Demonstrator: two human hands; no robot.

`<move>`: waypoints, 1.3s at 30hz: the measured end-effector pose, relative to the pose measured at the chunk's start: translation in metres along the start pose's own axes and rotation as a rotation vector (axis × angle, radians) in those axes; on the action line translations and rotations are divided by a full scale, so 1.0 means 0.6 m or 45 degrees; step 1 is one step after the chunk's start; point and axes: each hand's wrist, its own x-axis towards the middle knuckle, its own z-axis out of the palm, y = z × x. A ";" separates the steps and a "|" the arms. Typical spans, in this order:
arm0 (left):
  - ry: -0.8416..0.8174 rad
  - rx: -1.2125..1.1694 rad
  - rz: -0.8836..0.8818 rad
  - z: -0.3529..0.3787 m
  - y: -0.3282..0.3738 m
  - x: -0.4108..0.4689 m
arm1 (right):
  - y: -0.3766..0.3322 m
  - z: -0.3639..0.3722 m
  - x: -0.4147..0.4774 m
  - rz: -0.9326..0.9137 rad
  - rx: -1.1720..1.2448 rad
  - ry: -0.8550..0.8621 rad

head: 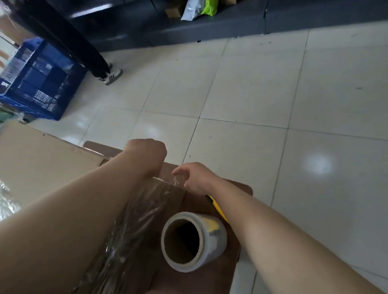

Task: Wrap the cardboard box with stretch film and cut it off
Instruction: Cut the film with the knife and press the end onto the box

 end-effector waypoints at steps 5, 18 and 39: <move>-0.093 -0.215 0.046 -0.022 -0.007 -0.004 | 0.006 0.001 0.005 -0.046 -0.062 -0.016; -0.217 -0.705 0.089 -0.024 -0.034 -0.023 | -0.006 0.014 0.004 -0.087 0.050 0.047; -0.156 -0.470 0.010 -0.038 -0.062 -0.019 | -0.003 0.026 0.019 -0.073 0.070 0.027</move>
